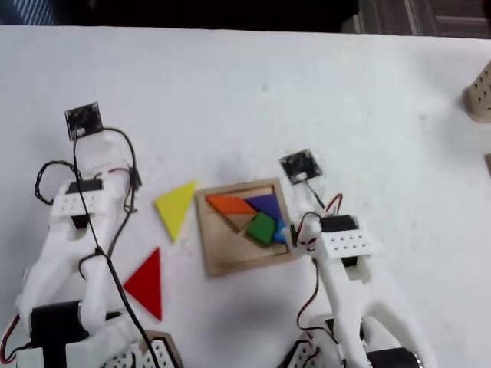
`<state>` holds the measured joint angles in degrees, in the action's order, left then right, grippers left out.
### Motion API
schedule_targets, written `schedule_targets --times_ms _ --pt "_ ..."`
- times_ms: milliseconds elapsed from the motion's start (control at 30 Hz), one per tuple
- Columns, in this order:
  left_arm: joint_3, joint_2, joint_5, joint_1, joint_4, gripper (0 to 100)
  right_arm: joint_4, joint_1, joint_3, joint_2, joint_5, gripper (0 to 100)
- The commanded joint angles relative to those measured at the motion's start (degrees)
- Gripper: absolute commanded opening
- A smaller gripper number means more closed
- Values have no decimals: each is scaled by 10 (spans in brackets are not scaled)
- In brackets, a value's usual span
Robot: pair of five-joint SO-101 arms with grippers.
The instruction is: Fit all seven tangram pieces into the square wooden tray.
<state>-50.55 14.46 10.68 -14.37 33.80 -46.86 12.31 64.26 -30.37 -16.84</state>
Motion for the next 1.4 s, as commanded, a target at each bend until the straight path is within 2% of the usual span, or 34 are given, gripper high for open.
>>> schedule_targets --times_ms 0,267,500,600,667,767,867,1067,1367 --pt "32 0 -7 -2 -14 23 -26 23 -3 -23 -10 18" --pt "32 0 -7 -2 -14 23 -55 22 -3 -42 -11 18" --pt "32 0 -7 -2 -14 23 -80 -7 1 -184 -4 18" --pt "32 0 -7 -2 -14 23 -82 15 1 -226 28 19" --pt "32 0 -7 -2 -14 23 -98 61 1 -232 40 21" --pt "32 0 -7 -2 -14 23 -69 134 18 -203 44 19" --pt "32 0 -7 -2 -14 23 -8 163 37 -152 48 18" --pt "32 0 -7 -2 -14 23 62 132 11 -74 55 18" --pt "32 0 -7 -2 -13 23 116 135 -25 24 55 19"
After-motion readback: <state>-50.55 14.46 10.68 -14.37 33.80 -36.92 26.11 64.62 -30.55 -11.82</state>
